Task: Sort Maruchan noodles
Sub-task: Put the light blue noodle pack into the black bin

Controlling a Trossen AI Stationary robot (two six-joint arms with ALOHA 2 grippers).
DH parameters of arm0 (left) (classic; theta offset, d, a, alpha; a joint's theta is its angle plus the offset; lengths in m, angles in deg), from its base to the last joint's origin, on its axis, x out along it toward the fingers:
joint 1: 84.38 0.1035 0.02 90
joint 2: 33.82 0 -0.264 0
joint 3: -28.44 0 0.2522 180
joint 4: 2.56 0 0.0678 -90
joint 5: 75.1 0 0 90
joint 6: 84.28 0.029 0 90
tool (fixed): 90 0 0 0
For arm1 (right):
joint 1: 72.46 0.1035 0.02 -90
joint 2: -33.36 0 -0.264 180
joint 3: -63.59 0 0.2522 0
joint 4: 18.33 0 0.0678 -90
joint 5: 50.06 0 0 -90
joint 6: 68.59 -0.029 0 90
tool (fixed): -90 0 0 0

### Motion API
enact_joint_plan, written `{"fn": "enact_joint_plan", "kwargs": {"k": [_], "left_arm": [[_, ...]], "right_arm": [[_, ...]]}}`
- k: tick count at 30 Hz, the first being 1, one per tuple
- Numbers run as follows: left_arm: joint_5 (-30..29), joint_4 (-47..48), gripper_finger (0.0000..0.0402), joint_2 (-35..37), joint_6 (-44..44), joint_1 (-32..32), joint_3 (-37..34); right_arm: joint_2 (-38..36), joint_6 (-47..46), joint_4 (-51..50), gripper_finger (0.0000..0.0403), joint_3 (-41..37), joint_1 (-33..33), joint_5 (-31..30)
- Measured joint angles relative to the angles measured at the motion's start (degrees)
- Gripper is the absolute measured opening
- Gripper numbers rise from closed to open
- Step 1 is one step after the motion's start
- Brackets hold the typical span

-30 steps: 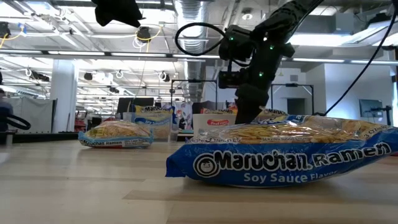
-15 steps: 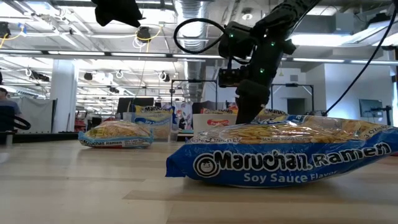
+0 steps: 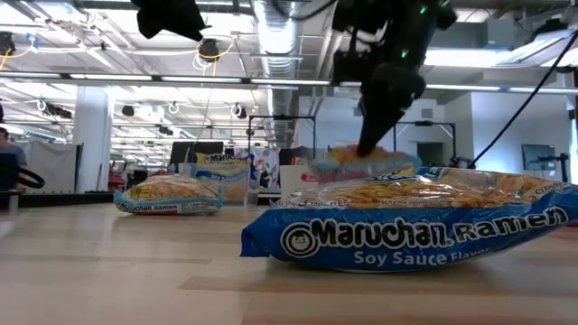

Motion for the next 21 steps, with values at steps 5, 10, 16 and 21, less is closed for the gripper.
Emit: {"fn": "enact_joint_plan", "kwargs": {"k": [5, 10, 16, 21], "left_arm": [[-0.21, -0.13, 0.0116, 0.00, 0.00, 0.00, 0.00], [-0.25, -0.07, 0.0116, 0.00, 0.00, 0.01, 0.00], [-0.24, -0.12, 0.0116, 0.00, 0.00, 0.02, 0.00], [-0.22, -0.10, 0.0116, 0.00, 0.00, 0.02, 0.00]], "right_arm": [[-3.68, -0.92, -3.08, 0.0003, 0.09, 1.36, -6.28], [-7.20, -0.94, -7.31, 0.0003, 0.11, 1.28, -14.53], [-10.31, -0.41, -13.37, 0.0003, 0.13, -0.21, -26.27], [-11.41, 2.50, -16.55, 0.0003, 0.13, -2.42, -36.64]]}}
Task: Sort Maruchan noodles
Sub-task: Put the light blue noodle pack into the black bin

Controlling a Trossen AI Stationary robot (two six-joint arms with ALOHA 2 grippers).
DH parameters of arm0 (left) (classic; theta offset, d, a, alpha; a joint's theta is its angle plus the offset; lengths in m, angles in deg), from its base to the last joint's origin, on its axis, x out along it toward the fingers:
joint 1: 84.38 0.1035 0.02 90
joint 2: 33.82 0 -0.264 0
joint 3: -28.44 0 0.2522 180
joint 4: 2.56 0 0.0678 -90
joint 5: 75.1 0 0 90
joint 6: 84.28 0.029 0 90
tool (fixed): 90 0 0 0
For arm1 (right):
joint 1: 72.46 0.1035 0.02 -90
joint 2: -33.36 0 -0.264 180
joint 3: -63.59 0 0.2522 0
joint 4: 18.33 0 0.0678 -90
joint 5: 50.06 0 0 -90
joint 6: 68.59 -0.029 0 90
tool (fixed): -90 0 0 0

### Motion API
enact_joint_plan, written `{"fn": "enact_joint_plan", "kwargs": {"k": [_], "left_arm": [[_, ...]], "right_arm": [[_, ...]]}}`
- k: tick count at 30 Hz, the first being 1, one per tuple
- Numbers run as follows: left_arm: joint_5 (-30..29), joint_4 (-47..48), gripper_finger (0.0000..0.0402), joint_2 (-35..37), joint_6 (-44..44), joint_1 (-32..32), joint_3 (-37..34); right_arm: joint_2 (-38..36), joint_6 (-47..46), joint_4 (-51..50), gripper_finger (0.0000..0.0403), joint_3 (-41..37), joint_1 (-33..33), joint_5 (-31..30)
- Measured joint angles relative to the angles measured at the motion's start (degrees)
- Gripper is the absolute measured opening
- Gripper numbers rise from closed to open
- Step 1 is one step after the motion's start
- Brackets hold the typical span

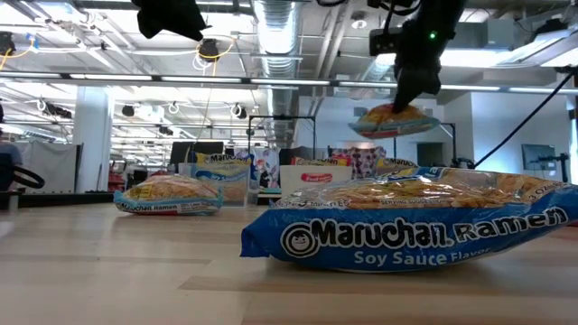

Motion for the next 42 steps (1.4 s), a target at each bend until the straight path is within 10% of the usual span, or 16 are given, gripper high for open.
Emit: {"fn": "enact_joint_plan", "kwargs": {"k": [10, 42], "left_arm": [[0.02, -0.01, 0.0116, 0.00, 0.00, 0.00, 0.00], [0.87, 0.00, 0.0116, -0.02, -0.26, 0.00, 0.00]], "right_arm": [[0.06, 4.53, 0.53, 0.0003, -2.77, -8.60, -12.18], [9.36, 26.32, 26.67, 0.0003, -13.31, -24.63, -1.21]]}}
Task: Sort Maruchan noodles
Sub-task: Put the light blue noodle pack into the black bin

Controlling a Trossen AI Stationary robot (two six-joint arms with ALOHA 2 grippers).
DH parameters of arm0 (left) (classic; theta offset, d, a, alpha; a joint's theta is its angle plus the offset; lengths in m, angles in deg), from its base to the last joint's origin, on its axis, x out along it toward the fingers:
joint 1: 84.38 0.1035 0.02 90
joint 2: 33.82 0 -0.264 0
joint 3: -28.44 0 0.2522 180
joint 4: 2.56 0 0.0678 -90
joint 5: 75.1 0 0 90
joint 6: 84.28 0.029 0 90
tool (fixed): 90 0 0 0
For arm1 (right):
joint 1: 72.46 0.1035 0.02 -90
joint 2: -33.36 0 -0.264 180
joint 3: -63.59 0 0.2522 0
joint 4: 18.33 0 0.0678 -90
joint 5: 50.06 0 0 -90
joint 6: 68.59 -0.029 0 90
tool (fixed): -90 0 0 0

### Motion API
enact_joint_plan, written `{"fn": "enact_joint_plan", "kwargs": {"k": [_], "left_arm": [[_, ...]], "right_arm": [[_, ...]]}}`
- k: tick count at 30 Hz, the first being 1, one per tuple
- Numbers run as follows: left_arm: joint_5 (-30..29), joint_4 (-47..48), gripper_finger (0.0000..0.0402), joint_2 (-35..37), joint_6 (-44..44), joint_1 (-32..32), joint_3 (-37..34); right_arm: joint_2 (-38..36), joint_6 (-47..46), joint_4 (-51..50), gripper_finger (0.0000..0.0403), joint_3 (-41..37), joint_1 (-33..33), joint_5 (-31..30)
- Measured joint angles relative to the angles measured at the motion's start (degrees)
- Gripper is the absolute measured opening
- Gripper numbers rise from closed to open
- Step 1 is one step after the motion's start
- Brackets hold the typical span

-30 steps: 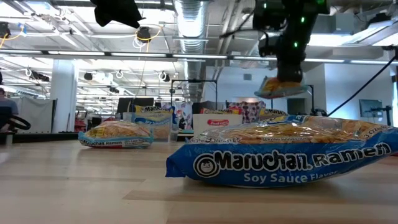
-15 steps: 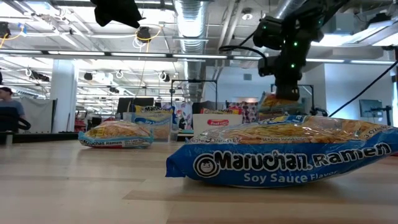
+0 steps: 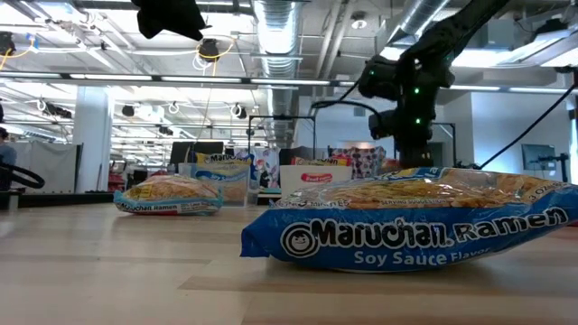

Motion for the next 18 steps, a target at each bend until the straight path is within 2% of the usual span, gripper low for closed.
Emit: {"fn": "enact_joint_plan", "kwargs": {"k": [11, 18], "left_arm": [[0.00, 0.00, 0.0116, 0.01, 0.17, 0.00, 0.00], [0.00, 0.01, 0.0116, 0.01, 0.20, 0.00, 0.00]], "right_arm": [[5.59, 1.62, 1.36, 0.0007, 0.02, 0.12, 0.00], [5.67, 1.61, 1.98, 0.0049, 0.02, 0.12, 0.05]]}}
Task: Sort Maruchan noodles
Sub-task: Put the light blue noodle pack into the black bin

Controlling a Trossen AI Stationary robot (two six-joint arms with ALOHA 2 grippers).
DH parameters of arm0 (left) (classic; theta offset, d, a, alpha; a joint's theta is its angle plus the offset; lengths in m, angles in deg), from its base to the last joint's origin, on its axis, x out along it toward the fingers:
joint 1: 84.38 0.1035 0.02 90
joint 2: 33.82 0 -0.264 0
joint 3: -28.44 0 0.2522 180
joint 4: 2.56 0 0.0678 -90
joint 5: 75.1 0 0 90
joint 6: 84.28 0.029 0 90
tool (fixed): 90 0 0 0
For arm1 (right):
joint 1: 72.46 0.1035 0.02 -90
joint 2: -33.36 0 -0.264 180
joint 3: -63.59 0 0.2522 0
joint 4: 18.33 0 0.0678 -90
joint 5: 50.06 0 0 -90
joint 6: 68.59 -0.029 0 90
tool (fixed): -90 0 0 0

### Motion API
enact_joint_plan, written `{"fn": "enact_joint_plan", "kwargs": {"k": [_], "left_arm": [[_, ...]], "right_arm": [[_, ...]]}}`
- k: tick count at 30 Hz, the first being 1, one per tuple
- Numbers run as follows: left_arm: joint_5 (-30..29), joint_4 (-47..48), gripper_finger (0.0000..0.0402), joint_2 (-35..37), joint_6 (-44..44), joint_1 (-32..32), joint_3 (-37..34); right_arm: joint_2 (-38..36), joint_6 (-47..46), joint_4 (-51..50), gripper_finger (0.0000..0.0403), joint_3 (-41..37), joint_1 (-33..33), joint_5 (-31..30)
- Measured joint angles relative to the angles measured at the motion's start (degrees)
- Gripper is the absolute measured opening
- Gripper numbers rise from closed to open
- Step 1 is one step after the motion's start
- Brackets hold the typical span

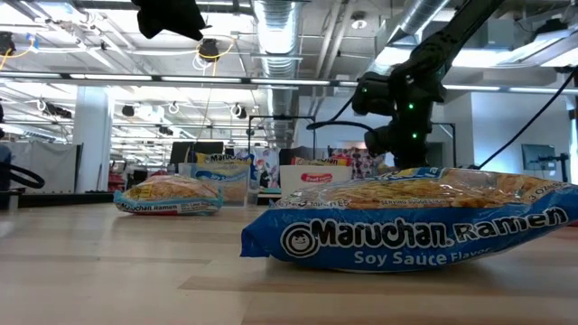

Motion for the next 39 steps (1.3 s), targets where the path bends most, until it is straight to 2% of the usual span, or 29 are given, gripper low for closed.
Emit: {"fn": "enact_joint_plan", "kwargs": {"k": [10, 19, 32, 39], "left_arm": [[0.00, 0.00, 0.0116, 0.00, -0.07, 0.00, 0.00], [0.00, 0.01, 0.0116, -0.01, -0.11, -0.01, 0.00], [0.02, 0.07, 0.0116, 0.01, -0.15, 0.00, 0.00], [0.02, 0.07, 0.0116, 0.00, -0.05, -0.01, 0.00]], "right_arm": [[0.04, -0.25, -0.55, 0.0116, 0.24, -0.02, 0.01], [0.11, -1.06, -3.75, 0.0155, 4.31, 1.35, -0.38], [0.09, -3.85, -12.73, 0.0162, 6.45, 1.61, -0.47], [-2.95, -6.36, -14.36, 0.0162, 6.45, 2.16, -0.54]]}}
